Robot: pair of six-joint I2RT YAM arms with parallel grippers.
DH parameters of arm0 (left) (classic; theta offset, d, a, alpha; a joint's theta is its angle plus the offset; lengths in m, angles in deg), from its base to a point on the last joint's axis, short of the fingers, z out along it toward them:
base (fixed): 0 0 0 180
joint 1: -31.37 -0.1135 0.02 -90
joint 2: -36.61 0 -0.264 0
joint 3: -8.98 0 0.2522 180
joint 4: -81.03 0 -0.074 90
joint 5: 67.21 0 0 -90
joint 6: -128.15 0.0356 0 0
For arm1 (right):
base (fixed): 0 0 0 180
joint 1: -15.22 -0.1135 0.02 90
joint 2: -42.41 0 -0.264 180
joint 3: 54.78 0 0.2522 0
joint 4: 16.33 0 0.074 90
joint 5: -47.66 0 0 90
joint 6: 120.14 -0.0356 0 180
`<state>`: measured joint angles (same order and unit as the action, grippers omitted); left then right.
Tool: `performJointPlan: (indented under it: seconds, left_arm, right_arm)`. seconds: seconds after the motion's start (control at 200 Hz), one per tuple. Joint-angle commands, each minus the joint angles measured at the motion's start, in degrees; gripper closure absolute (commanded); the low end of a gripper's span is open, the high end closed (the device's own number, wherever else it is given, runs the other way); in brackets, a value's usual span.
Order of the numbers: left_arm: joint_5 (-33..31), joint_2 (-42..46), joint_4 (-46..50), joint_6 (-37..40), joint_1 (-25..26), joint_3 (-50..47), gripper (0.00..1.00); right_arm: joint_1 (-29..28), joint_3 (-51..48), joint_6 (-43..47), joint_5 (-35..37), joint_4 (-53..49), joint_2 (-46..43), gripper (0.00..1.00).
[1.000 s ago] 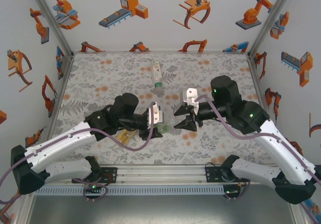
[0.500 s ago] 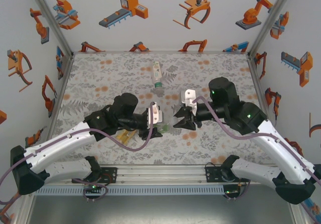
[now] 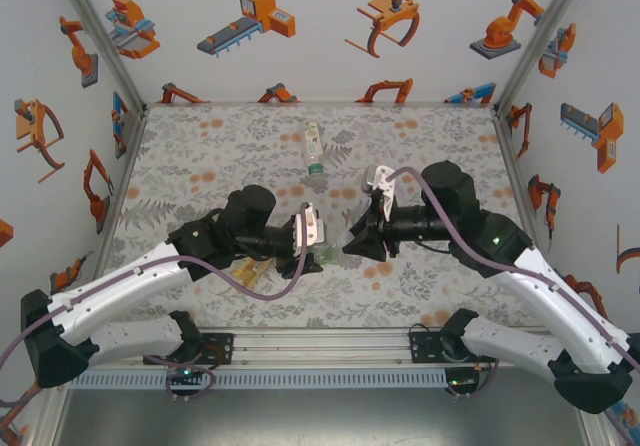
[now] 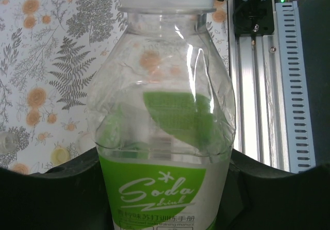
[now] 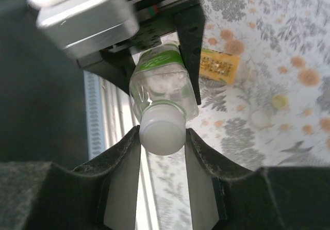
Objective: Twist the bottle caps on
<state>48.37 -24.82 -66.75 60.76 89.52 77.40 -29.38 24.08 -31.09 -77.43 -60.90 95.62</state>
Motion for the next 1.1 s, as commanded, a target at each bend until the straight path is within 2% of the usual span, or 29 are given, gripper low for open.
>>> performJointPlan:
  seconds: [0.0, 0.175, 0.376, 0.426, 0.531, 0.616, 0.706, 0.851, 0.941, 0.966, 1.051, 1.092]
  left_arm:
    - [0.25, 0.39, -0.96, -0.47, 0.27, 1.53, 0.80]
    - [0.01, 0.14, -1.02, -0.29, 0.29, 1.51, 0.80]
    - [0.08, -0.62, -1.10, 0.11, 0.30, 1.94, 0.80]
    - [0.08, -0.75, -1.17, 0.11, 0.28, 1.89, 0.80]
    - [-0.05, -1.22, -1.32, 0.06, 0.29, 2.12, 0.80]
    - [-0.10, -1.47, -0.92, -0.08, 0.38, 2.36, 0.80]
    - [-0.18, -1.36, -0.79, -0.01, 0.35, 2.39, 0.80]
    - [0.33, -1.53, -0.81, 0.22, 0.53, 2.54, 0.79]
    - [0.35, -1.46, -0.80, 0.23, 0.56, 2.69, 0.79]
    - [0.26, -1.35, -0.75, 0.33, 0.56, 2.58, 0.79]
    - [0.17, -1.02, -0.80, 0.56, 0.60, 2.56, 0.79]
    - [0.34, -0.93, -0.80, 0.57, 0.60, 2.51, 0.79]
  right_arm:
    - [-0.57, -1.30, -22.68, 8.38, 4.88, -0.89, 1.00]
    - [-1.63, -0.53, -49.17, 14.86, 2.56, 0.46, 1.00]
    - [-1.80, 1.72, -73.84, 20.75, -5.98, 0.75, 1.00]
    - [-1.81, 2.06, -78.00, 21.93, -8.62, 0.45, 1.00]
    - [-1.81, 4.24, -80.43, 22.01, -12.17, 1.26, 1.00]
    - [-1.97, 3.69, -83.59, 20.69, -9.45, 1.07, 1.00]
    - [-2.25, 3.62, -82.87, 21.56, -9.93, 0.57, 1.00]
    - [-2.25, 4.16, -74.76, 23.61, -9.38, -0.01, 1.00]
    - [-2.25, 6.90, -66.28, 23.21, -9.47, 0.85, 0.64]
    - [-2.20, 7.75, -63.82, 22.76, -9.83, 1.13, 0.56]
    - [-2.25, 9.49, -55.86, 21.41, -10.41, 1.34, 0.44]
    - [-2.25, 9.75, -52.09, 21.08, -10.02, 0.99, 0.42]
